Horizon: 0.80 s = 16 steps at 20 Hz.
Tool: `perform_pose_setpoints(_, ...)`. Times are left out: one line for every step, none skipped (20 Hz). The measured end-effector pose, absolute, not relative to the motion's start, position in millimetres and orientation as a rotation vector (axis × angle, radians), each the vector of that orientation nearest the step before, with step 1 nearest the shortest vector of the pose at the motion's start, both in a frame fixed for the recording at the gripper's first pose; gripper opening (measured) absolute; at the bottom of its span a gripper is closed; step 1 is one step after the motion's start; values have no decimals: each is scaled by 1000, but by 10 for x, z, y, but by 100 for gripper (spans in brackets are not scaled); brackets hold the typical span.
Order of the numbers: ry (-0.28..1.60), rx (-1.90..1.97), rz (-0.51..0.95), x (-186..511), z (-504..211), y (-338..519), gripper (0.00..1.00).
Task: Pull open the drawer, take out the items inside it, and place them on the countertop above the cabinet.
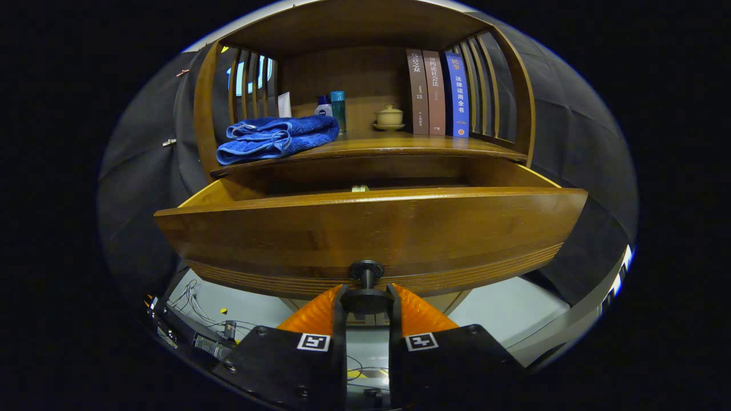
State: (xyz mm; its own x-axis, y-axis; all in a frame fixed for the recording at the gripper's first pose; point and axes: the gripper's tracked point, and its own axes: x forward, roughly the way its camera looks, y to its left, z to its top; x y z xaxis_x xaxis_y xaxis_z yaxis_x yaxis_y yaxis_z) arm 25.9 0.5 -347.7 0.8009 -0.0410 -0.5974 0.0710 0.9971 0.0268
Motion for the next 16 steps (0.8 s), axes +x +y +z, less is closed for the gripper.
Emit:
perform_pose_setpoints(643,49,-60,188,-3467,9,33)
perform_pose_setpoints(646,49,-61,131,-3460,12,33)
perform_pose_setpoints(649,49,-63,78,-3453,10,33)
perform_pose_setpoints(652,51,-64,27,-3449,15,33)
perform_pose_setpoints(654,50,-65,-20,-3448,25,33)
perform_pose_setpoints(654,51,-66,-46,-3444,25,33)
perform_pose_setpoints(657,52,-66,-73,-3446,33,33)
perform_pose_setpoints(660,53,-66,-95,-3443,42,33)
perform_pose_setpoints(664,53,-65,-112,-3450,40,33)
perform_pose_setpoints(672,54,-65,-132,-3464,45,33)
perform_pose_setpoints(680,54,-65,-159,-3485,46,33)
perform_pose_setpoints(689,52,-66,-179,-3514,48,33)
perform_pose_setpoints(681,58,-65,-192,-3499,43,33)
perform_pose_setpoints(687,60,-65,-176,-3516,47,33)
perform_pose_setpoints(684,57,-64,-190,-3510,53,33)
perform_pose_setpoints(687,52,-62,-182,-3498,58,33)
